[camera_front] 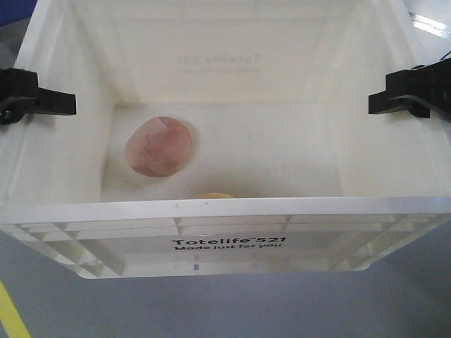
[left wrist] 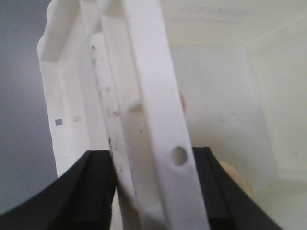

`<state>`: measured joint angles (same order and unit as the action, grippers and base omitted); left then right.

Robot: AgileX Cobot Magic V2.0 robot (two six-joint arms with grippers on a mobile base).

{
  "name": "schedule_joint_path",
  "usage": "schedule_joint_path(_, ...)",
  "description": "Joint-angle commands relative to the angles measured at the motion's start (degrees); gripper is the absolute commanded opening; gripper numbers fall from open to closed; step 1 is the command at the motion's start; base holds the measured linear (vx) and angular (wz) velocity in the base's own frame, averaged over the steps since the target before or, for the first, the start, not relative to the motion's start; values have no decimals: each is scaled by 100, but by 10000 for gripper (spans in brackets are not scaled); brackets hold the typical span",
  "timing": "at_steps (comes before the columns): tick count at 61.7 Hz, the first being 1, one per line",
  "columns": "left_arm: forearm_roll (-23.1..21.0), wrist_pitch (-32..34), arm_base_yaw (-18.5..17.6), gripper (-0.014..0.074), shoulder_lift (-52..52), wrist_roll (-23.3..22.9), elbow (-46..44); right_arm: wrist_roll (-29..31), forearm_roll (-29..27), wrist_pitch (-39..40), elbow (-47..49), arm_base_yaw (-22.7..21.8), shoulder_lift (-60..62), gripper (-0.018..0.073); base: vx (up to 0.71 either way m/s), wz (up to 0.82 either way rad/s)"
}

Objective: Place moving items into box and shelve
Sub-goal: 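Hold the crate with both grippers while the base drives away, then keep holding the crate level with both grippers during driving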

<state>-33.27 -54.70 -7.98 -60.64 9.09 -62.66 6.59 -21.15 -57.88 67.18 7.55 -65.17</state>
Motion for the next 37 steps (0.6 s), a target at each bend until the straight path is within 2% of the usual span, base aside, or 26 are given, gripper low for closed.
schedule_joint_path(1, -1049, 479, -64, -4, 159, 104, -261, 131, -763, 549, 280, 39, 180, -6, 3, 45)
schedule_joint_path(37, -1055, 480, -64, -4, 159, 104, -261, 131, -763, 549, 280, 39, 180, -6, 9, 57)
